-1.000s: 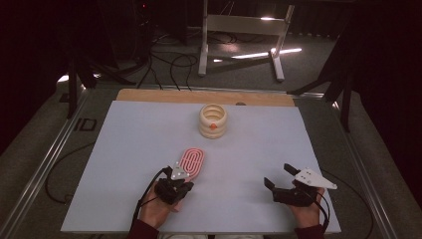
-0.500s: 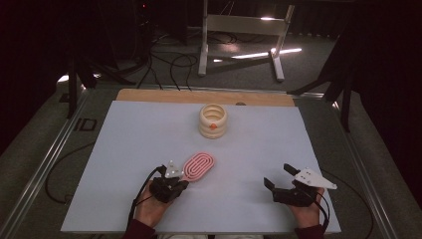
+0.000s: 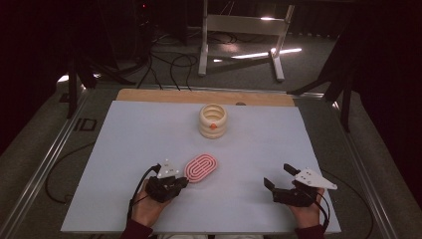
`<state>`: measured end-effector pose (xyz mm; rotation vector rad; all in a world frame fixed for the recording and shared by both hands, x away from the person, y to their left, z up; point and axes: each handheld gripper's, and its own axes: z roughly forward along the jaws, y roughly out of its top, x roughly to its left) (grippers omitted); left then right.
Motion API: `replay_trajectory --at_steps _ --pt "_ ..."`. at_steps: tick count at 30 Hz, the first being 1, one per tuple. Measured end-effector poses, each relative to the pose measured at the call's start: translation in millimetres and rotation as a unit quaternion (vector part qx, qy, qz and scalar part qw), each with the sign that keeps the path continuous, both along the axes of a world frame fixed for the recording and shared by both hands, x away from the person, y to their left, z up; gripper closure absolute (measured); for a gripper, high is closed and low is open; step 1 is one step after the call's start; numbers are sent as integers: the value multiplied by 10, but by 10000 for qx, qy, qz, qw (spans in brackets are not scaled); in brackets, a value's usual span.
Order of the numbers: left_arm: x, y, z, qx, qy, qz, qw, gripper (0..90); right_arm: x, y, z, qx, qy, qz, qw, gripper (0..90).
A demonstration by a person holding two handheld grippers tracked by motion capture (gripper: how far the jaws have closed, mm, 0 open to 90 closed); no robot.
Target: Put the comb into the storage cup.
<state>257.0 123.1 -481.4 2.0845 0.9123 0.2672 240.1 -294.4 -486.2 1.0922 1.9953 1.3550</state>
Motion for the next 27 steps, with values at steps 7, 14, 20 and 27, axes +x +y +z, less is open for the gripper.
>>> replay_trajectory --at_steps 7,14,20,27 --pt "-84 372 246 -529 -548 272 9967 646 -5 2 6 35 -22 41 10000 85" --pt "-220 840 425 -806 -1034 770 9884 397 -3 16 42 88 -119 136 9998 85" --pt "-382 1136 505 -775 -1543 1318 9761 106 20 39 166 179 -315 328 9988 84" --pt "-440 1314 466 -651 -1797 1532 9695 0 32 28 204 585 -305 475 9967 73"
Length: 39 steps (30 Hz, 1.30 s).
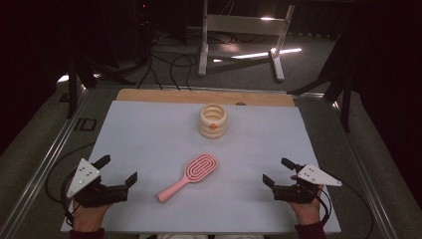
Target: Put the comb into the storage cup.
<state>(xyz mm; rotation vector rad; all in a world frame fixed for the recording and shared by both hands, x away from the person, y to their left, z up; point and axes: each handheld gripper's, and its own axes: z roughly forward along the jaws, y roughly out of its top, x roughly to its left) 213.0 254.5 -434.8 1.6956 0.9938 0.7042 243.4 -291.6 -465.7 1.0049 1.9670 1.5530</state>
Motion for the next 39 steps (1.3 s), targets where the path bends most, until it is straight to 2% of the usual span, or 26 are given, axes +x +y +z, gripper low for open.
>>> replay_trajectory --at_steps 1,3,6,9,12,19,22,25,27,31,33,34,35,38,39 --pt "3 19 -14 46 14 7 10000 0 -11 -1 11 21 -56 -39 10000 73" --pt "12 53 -53 3 33 8 10000 0 -20 -1 17 -187 -150 -119 9996 73" --pt "21 70 -96 48 55 27 10000 0 -25 -28 -10 -157 -119 -171 9997 73" --pt "28 57 -123 116 -12 71 9999 0 -25 -28 -32 -184 -108 -186 9996 73" --pt "45 51 -158 182 -49 107 9998 0 -20 10 -72 -349 -90 -182 9992 73" --pt "99 54 -253 205 30 229 9995 0 -18 40 -87 -337 -73 -192 9992 73" --pt "112 72 -240 173 63 408 9990 0 -19 41 -107 -369 -45 -205 9991 73" --pt "105 75 -183 154 9 566 9983 0 4 32 -108 -420 -29 -218 9989 73" --pt "118 70 -154 71 123 475 9988 0 10 8 -106 -345 -12 -246 9991 73" --pt "212 18 -149 172 465 321 9983 0 6 -11 -109 -335 12 -286 9990 73" --pt "281 -14 -144 143 635 216 9976 0 9 -7 -117 -336 28 -301 9990 73" --pt "281 -14 -144 143 635 216 9976 0 9 -7 -117 -336 28 -301 9990 73" --pt "370 -101 -102 243 823 -12 9963 0 15 12 -132 -357 56 -278 9990 73" --pt "431 -203 -54 456 956 -178 9942 0 15 23 -137 -386 81 -266 9989 73" --pt "431 -203 -54 456 956 -178 9942 0 15 23 -137 -386 81 -266 9989 73"
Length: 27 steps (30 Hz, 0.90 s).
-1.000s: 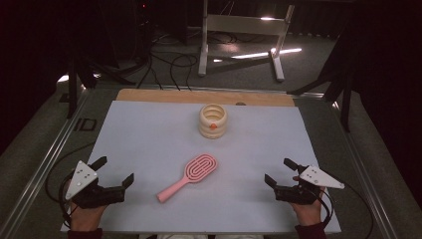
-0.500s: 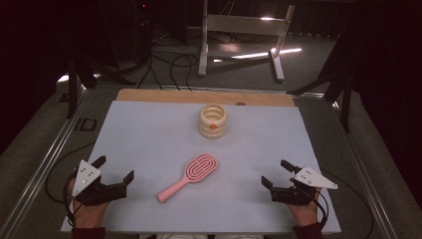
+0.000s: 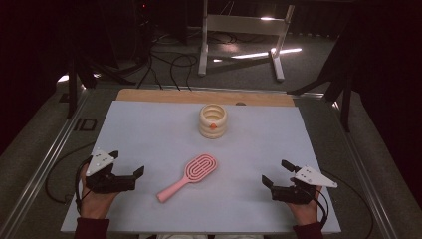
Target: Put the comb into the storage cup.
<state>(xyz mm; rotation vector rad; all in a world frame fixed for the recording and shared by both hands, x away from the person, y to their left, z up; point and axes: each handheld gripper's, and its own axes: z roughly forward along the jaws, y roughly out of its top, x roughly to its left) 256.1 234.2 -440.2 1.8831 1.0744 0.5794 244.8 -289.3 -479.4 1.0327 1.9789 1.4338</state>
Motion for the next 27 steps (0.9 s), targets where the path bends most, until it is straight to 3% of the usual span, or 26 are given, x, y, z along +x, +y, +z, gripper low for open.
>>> replay_trajectory --at_steps 1,5,11,20,26,27 --pt "29 -58 28 142 52 -84 9998 0 0 1 -1 -3 1 2 10000 73" --pt "86 -176 61 362 184 -255 9989 0 -1 -7 5 5 8 -21 10000 73" --pt "142 -286 49 526 317 -375 9974 0 5 -22 -6 29 58 -42 10000 73" --pt "258 -560 -18 1026 732 -695 9896 0 3 -4 -19 13 116 -9 9999 73" --pt "301 -659 -55 1143 847 -838 9863 0 -1 18 -32 1 133 8 9999 73" --pt "317 -700 -70 1199 901 -882 9847 0 -4 25 -36 -13 138 38 9999 73"
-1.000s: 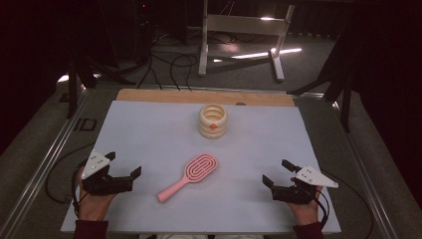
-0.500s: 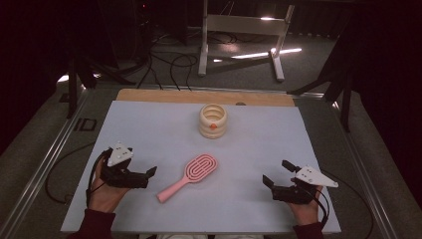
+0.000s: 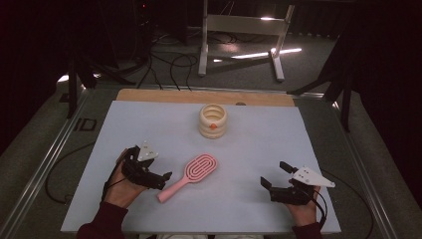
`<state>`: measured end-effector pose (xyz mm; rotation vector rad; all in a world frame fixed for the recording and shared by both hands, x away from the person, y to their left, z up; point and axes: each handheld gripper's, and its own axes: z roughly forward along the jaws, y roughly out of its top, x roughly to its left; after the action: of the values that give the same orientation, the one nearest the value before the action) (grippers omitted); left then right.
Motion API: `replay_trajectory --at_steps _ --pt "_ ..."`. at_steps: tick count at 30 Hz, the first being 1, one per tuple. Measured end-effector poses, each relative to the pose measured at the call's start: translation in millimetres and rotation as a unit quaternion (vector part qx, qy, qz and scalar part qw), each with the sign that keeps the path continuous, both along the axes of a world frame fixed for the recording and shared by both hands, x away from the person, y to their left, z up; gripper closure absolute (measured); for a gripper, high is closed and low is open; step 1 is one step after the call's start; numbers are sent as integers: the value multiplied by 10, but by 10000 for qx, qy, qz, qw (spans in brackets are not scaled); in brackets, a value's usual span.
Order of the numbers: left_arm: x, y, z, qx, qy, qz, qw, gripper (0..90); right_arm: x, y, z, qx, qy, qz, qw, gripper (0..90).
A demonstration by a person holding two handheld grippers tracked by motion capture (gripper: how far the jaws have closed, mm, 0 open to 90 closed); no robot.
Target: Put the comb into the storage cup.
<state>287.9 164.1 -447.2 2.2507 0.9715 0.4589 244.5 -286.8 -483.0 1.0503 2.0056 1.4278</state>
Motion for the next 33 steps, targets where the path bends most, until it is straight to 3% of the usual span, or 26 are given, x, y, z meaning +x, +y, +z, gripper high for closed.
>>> replay_trajectory --at_steps 9,33 --pt "53 -206 -57 347 260 -341 9985 1 -1 2 -2 -8 27 -14 10000 73" --pt "126 -554 -247 696 803 -788 9912 8 8 9 -23 -4 83 23 10000 73"
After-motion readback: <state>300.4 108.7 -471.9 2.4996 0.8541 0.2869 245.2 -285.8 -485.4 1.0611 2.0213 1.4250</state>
